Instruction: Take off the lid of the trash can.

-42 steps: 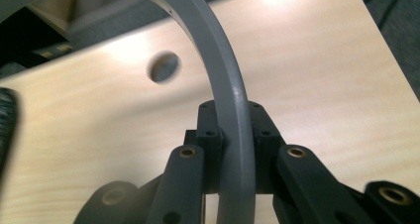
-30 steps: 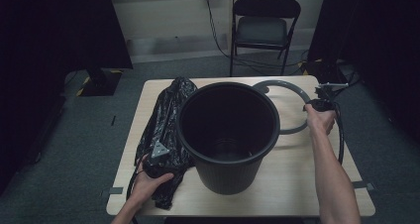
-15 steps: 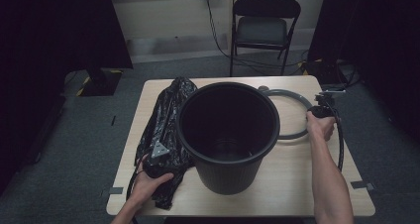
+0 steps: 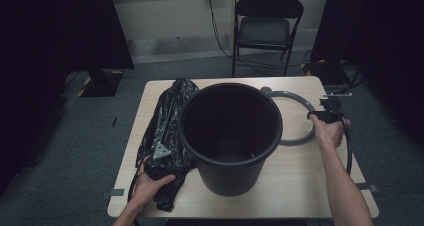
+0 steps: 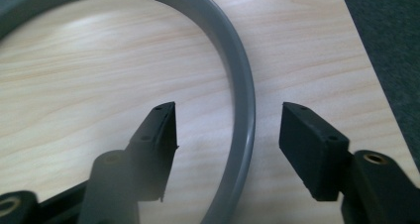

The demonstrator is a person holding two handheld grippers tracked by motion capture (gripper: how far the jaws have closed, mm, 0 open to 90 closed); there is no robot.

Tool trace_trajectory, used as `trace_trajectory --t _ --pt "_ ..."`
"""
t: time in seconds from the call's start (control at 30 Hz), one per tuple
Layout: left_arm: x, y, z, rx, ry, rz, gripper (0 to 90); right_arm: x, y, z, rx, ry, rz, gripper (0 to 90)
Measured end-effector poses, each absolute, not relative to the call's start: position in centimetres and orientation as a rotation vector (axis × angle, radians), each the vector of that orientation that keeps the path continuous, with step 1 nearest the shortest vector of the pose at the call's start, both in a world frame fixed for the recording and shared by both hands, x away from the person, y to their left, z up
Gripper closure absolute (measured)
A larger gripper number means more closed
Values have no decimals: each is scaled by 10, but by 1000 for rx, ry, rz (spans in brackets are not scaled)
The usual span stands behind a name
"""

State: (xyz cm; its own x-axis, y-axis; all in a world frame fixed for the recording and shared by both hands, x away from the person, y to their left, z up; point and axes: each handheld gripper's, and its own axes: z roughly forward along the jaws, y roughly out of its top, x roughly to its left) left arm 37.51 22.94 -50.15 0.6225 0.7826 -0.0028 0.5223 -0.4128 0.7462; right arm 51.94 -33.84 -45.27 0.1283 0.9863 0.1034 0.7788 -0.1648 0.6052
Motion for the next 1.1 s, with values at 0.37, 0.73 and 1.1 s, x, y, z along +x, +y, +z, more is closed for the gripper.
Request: trace_trajectory --t 0.37,0.73,1.1 --pt "367 228 -501 2106 1037 452 185 435 -295 -447 1662 1905 847 302" --pt "362 227 -501 2120 1019 442 177 396 -243 -486 1511 2092 899 269" --pt "375 242 -464 2039 1087 489 220 387 -223 -500 1405 2067 910 221"
